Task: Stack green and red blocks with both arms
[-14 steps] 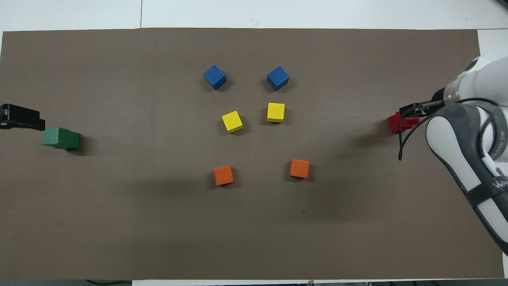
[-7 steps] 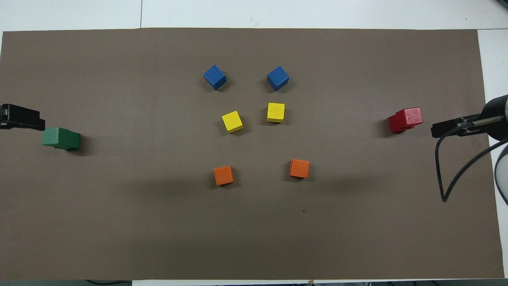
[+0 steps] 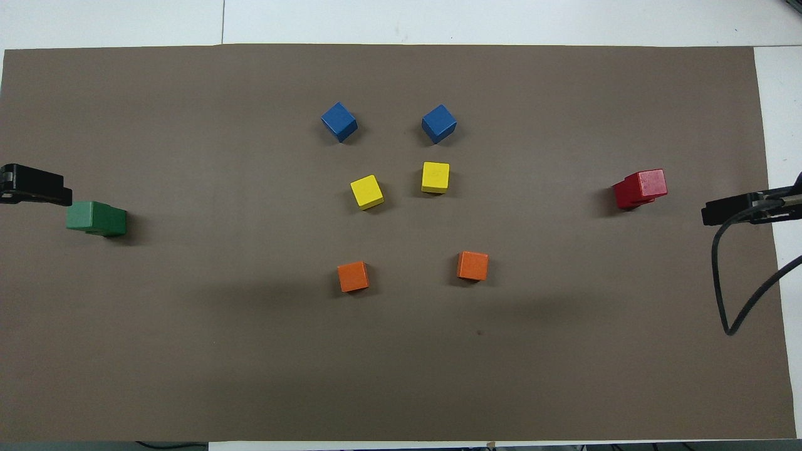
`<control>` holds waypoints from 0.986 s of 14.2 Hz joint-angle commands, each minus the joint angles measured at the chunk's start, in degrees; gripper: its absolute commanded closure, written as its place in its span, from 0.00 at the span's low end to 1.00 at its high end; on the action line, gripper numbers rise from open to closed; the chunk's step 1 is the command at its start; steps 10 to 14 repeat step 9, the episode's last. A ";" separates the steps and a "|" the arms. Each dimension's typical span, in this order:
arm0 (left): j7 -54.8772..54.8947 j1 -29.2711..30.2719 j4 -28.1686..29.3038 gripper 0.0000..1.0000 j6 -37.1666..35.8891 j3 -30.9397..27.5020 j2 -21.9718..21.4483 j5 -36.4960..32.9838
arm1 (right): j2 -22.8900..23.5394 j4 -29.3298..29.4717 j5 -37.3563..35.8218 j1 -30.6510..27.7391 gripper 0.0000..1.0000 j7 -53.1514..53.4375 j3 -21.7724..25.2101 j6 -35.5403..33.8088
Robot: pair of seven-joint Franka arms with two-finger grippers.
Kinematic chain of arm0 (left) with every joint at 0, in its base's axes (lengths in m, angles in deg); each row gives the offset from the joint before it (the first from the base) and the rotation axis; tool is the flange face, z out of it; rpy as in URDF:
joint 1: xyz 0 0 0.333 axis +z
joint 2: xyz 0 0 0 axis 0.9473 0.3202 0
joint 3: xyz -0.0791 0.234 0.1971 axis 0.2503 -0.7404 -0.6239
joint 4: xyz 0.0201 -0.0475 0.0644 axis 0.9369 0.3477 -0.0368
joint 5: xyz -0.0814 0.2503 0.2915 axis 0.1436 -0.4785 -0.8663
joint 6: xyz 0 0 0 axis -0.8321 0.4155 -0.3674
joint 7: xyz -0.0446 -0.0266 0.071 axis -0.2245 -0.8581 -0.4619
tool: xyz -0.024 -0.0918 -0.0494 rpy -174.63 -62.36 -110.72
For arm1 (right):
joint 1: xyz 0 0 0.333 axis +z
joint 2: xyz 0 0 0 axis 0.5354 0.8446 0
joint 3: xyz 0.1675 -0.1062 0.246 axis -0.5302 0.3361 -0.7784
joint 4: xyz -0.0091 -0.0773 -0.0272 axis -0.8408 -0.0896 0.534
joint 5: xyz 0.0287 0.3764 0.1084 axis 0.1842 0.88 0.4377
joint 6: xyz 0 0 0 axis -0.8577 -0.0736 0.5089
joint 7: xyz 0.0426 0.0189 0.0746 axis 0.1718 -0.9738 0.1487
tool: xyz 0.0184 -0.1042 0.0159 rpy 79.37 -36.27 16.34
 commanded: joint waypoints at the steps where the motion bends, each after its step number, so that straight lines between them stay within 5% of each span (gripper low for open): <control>1: -0.27 -0.81 0.14 0.00 0.43 -0.73 -0.40 0.63 | 2.13 2.71 0.73 -0.63 0.00 0.94 -0.32 -1.69; 14: -0.36 -0.90 0.14 0.00 0.43 -0.73 -0.40 0.63 | 2.04 2.62 0.72 -0.80 0.00 1.03 -0.23 -1.78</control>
